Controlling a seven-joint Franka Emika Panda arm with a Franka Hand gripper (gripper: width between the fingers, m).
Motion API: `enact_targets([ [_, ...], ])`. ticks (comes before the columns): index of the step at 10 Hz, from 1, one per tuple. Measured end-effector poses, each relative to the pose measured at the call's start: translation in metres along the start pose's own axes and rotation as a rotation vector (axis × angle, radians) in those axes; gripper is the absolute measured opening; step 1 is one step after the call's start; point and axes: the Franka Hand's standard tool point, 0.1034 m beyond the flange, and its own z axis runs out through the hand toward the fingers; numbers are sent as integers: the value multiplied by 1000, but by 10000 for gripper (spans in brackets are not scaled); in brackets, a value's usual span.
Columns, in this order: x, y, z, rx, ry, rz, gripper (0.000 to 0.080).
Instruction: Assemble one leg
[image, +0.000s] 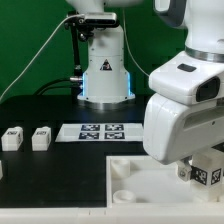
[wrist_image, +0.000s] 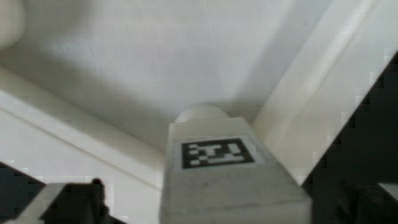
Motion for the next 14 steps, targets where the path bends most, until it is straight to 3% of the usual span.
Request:
enact_targets([
  [1, 0, 0, 0, 0, 0, 0, 539],
  [2, 0, 0, 0, 0, 0, 2, 325],
  [3, 0, 0, 0, 0, 0, 19, 291],
  [4, 0, 0, 0, 0, 2, 39, 291],
  [8, 2, -1, 0, 6, 16, 558, 291],
  [14, 6, -1, 1, 63, 16, 1354, 291],
])
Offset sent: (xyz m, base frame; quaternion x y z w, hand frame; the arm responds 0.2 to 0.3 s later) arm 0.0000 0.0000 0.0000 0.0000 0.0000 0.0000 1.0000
